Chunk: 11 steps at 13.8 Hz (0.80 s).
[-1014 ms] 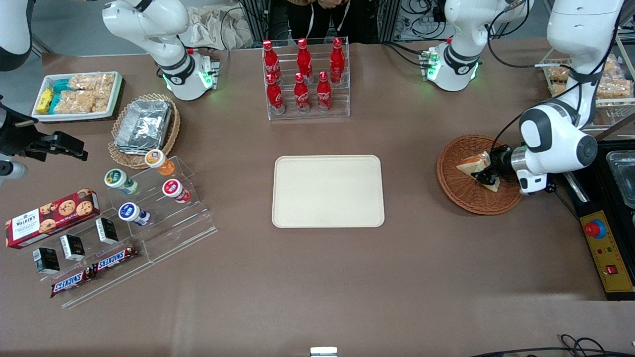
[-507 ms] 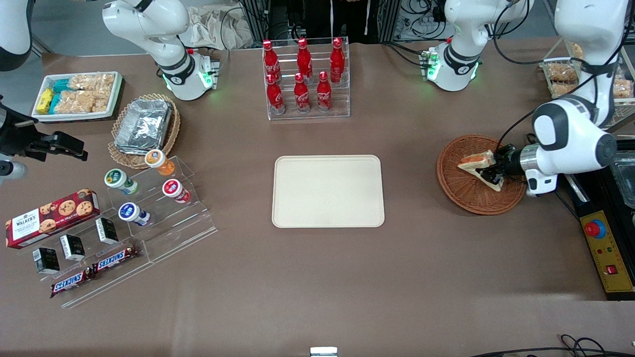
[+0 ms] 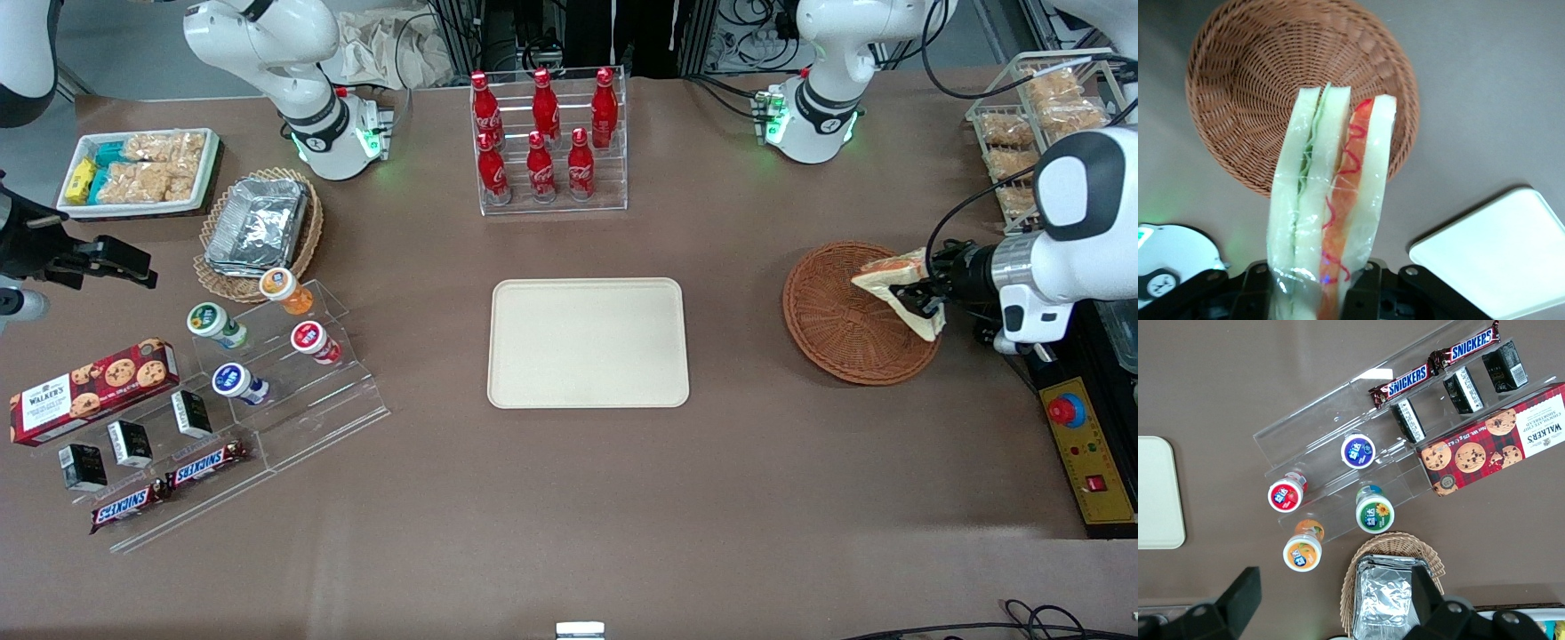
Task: Place sandwich from basket to tray
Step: 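Lift the sandwich up out of the basket with the left gripper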
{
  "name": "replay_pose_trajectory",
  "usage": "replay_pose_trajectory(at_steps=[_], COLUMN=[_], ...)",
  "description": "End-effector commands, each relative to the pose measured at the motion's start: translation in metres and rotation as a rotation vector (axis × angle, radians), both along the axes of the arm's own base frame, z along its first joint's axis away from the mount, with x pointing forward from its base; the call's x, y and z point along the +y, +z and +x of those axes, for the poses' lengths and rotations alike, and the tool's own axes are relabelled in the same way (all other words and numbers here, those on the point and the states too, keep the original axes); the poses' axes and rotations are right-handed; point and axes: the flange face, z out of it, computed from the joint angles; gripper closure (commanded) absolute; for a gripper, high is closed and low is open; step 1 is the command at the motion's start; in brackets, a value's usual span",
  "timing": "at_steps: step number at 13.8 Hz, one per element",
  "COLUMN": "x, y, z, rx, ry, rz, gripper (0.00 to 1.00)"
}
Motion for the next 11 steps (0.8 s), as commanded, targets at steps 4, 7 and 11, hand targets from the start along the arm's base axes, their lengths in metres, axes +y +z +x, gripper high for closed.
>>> replay_pose_trajectory(at_steps=[4,7,11], x=[-0.104,-0.171,-0.253], y=[0.031,0.016,-0.044], z=[0.011,0.011,0.013], rx=[-0.04,-0.058,-0.087], ry=[-0.221,-0.326,-0.439], rz=[0.008,-0.029,-0.095], gripper=[0.67,0.67,0.67])
